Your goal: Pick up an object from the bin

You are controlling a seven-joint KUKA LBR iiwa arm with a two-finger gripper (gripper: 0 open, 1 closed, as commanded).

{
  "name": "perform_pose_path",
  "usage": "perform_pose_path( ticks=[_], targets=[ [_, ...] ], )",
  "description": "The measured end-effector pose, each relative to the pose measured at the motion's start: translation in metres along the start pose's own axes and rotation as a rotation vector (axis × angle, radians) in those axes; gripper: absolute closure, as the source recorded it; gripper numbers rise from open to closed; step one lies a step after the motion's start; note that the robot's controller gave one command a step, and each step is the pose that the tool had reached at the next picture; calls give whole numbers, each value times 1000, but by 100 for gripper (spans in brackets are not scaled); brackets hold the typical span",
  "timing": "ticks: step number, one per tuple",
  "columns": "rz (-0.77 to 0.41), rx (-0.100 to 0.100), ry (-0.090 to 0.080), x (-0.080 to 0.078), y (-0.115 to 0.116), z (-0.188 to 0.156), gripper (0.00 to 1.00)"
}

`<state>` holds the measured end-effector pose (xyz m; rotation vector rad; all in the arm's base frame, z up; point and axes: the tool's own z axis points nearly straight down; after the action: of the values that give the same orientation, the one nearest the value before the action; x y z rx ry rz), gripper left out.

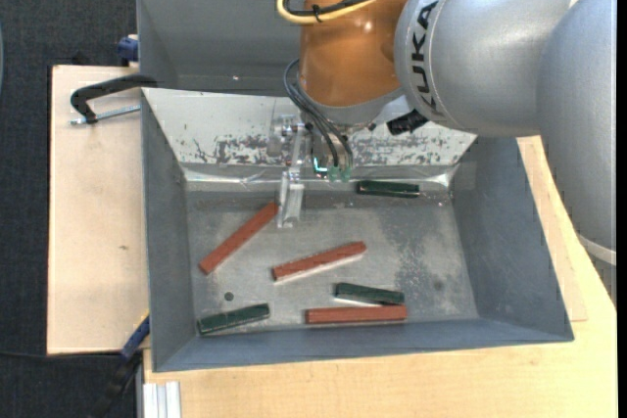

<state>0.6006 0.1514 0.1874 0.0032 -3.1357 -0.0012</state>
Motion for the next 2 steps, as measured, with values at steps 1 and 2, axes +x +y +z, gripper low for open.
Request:
perform_pose_path(
  ticks=[1,2],
  targets=[
    [1,-1,-7,-2,-1,-4,0],
    [-39,-2,-14,5,-6,43,0]
  ],
)
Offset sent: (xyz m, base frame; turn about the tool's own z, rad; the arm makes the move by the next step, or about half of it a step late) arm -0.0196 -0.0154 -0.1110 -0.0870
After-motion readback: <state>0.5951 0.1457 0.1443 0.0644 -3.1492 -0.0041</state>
